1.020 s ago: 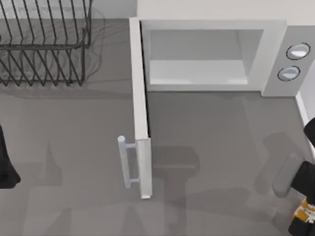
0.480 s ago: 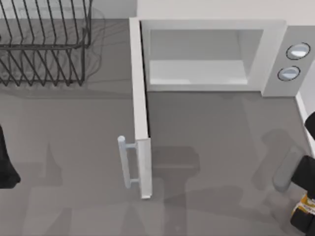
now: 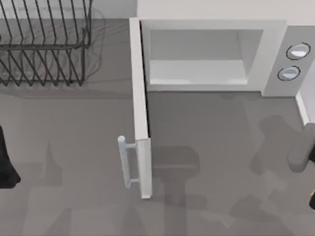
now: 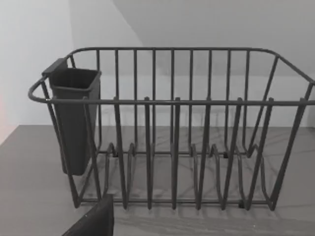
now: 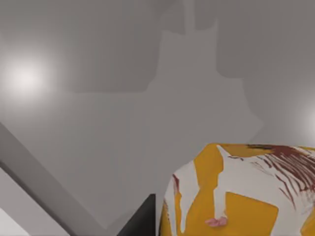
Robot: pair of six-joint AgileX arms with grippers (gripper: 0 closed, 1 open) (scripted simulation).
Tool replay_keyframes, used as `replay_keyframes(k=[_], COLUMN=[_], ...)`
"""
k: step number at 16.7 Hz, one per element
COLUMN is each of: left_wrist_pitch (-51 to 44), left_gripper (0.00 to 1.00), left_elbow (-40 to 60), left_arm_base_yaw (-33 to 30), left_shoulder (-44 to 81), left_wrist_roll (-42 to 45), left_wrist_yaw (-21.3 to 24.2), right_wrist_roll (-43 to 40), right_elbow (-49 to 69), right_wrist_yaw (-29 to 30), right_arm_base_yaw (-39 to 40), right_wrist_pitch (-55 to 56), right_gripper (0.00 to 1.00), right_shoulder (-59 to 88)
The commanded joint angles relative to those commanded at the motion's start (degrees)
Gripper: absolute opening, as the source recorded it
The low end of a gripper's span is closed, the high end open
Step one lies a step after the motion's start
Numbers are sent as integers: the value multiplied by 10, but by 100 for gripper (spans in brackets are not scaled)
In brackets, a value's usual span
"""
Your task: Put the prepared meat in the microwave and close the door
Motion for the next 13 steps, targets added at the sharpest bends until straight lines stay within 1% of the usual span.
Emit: replay_keyframes(k=[2, 8, 10, 13], left_wrist_pitch=[0, 0, 0, 0], left_gripper=[100, 100, 100, 100], left_elbow=[0, 0, 0, 0], left_arm_base_yaw=[0, 0, 0, 0], left_shoulder=[0, 0, 0, 0], left_wrist_roll=[0, 0, 0, 0], left_wrist_yaw=[0, 0, 0, 0], right_wrist_roll=[1, 4, 18, 59], right_elbow=[18, 20, 31, 61], right_wrist_yaw=[0, 2, 14, 47], right_arm_base_yaw=[-1, 2, 10, 30], right_wrist_pitch=[-21, -15, 11, 89], right_gripper=[0, 0, 0, 0], right_shoulder=[-16, -10, 14, 76])
